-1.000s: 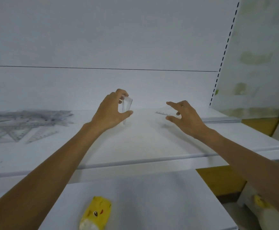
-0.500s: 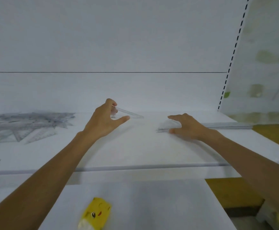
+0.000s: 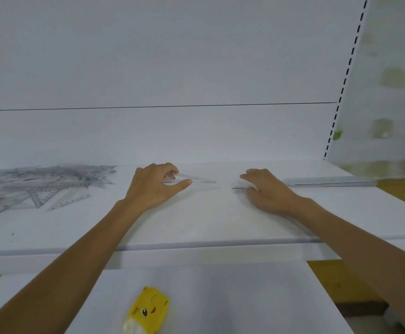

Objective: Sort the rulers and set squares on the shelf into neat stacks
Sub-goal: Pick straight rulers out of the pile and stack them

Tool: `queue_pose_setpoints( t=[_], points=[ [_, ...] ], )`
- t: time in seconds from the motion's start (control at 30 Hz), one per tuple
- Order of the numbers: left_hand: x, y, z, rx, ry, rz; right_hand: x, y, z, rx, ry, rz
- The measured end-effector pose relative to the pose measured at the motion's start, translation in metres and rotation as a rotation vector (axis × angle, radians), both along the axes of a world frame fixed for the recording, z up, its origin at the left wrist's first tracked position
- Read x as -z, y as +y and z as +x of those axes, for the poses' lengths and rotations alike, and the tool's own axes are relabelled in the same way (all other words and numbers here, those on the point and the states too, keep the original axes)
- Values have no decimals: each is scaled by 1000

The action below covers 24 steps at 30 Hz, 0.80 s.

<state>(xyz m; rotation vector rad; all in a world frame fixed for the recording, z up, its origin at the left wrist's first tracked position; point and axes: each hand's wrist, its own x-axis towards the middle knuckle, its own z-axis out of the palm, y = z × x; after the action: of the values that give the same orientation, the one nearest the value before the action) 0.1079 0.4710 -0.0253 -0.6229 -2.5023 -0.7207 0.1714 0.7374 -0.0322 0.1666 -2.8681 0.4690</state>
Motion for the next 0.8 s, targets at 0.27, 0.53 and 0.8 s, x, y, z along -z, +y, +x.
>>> queue_pose_setpoints(
  t=[0.27,0.53,0.8],
  points=[
    [7,0,-20,94,-77,-189,12,-70,39,-216,39,49],
    [17,2,-34,126,-230,-259,18,-68,38,-236,86,83],
    [18,2,-38,198,-339,-103,17,-68,38,-235,87,81]
  ],
)
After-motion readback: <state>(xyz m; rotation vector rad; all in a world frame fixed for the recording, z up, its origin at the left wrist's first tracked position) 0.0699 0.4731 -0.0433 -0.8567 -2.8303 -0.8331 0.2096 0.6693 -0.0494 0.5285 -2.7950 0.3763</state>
